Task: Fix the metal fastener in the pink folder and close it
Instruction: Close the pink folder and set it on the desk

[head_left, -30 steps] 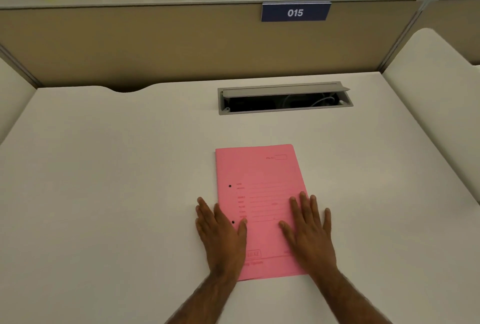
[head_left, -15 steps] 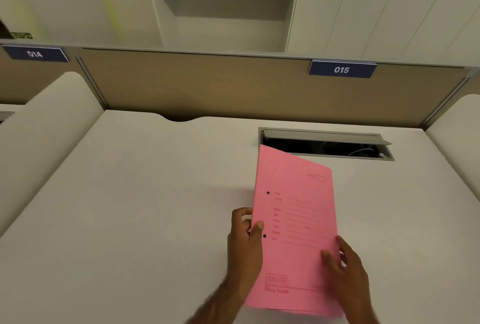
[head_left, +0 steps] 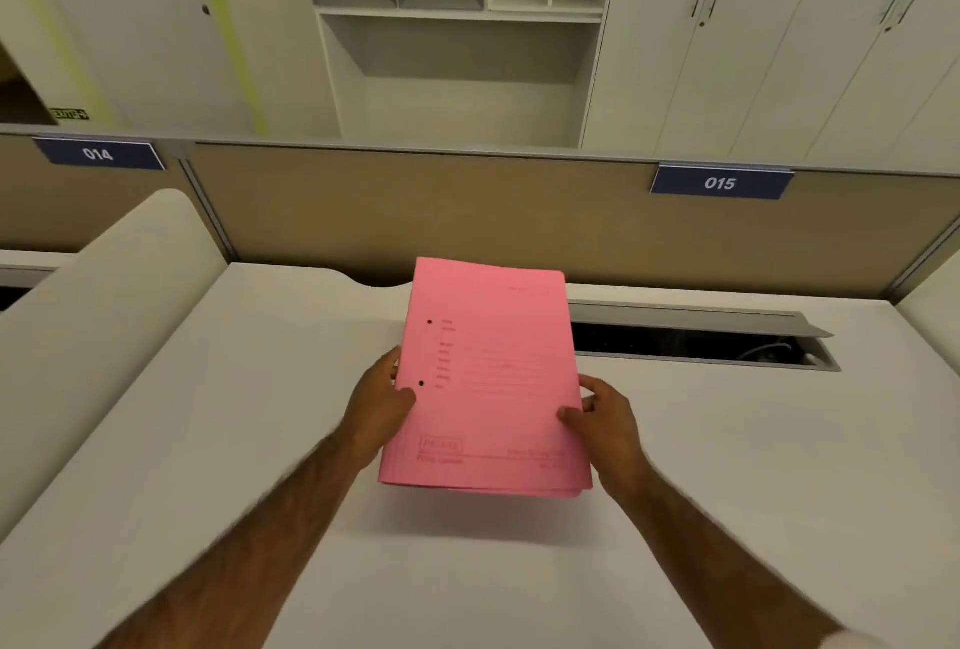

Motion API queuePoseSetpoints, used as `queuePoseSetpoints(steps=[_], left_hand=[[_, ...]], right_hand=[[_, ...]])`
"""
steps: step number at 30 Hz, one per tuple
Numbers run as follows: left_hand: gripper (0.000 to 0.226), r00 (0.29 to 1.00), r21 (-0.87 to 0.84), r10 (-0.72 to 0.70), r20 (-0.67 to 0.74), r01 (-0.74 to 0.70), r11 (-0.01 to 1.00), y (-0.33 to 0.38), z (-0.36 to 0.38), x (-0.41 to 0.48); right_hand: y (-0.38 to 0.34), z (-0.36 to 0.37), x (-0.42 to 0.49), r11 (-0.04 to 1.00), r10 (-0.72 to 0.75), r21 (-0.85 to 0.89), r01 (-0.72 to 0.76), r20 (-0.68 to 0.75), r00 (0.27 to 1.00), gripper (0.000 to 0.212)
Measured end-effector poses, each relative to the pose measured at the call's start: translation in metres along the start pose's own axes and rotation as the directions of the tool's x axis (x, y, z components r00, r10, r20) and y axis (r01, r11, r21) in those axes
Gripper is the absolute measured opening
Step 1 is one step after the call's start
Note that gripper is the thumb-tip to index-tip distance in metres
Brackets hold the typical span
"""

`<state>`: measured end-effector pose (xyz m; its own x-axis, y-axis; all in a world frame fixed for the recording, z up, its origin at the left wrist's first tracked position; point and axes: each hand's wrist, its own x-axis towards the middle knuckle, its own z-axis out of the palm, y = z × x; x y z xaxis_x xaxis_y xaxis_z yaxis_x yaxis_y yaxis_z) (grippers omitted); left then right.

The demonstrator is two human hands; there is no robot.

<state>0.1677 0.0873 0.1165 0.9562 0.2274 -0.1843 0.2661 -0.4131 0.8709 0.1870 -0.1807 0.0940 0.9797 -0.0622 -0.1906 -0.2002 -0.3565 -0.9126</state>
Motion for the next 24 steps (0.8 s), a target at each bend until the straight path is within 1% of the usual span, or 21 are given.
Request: queuePoseSetpoints(steps=[2,6,12,15,18,20,22,23,24], left_hand=[[0.032,1.000,0.050,-0.003,-0.027,0.004,0.999,-0.010,-0.002,0.020],[0.020,0.994,0.170,-0.009,-0.106,0.027,0.985,-0.026,0.002,0.052],[0.035,0.986,0.276,-0.009,-0.166,0.055,0.960,-0.042,0.021,0.094],[0.048,0.986,0.321,-0.034,-0.163,0.086,0.943,-0.051,0.029,0.106],[0.048,0.985,0.344,-0.035,-0.169,0.093,0.934,-0.059,0.034,0.114],[0.045,0.984,0.346,-0.026,-0.174,0.086,0.934,-0.061,0.037,0.117],[0.044,0.991,0.402,-0.003,-0.134,0.057,0.914,-0.064,0.041,0.118],[0.046,0.996,0.463,0.014,-0.093,0.030,0.886,-0.067,0.043,0.118],[0.053,0.999,0.530,0.022,-0.048,0.007,0.848,-0.071,0.046,0.117]], right_hand=[[-0.003,0.019,0.019,1.000,-0.020,-0.016,0.020,0.007,1.000,0.046],[-0.001,0.049,0.051,0.999,-0.024,-0.042,0.025,0.019,1.000,0.044],[0.005,0.069,0.098,0.989,-0.033,-0.143,0.035,0.015,0.999,0.037],[0.009,0.072,0.113,0.980,-0.051,-0.190,0.050,-0.001,0.999,0.038],[0.017,0.077,0.119,0.970,0.002,-0.243,-0.004,-0.007,1.000,0.032],[0.022,0.081,0.120,0.959,0.007,-0.282,-0.007,-0.001,1.000,0.026],[0.026,0.085,0.121,0.949,-0.013,-0.315,0.011,-0.002,1.000,0.025],[0.028,0.087,0.121,0.943,-0.027,-0.333,0.023,-0.007,1.000,0.026],[0.028,0.088,0.121,0.932,-0.040,-0.362,0.033,-0.013,0.999,0.026]])
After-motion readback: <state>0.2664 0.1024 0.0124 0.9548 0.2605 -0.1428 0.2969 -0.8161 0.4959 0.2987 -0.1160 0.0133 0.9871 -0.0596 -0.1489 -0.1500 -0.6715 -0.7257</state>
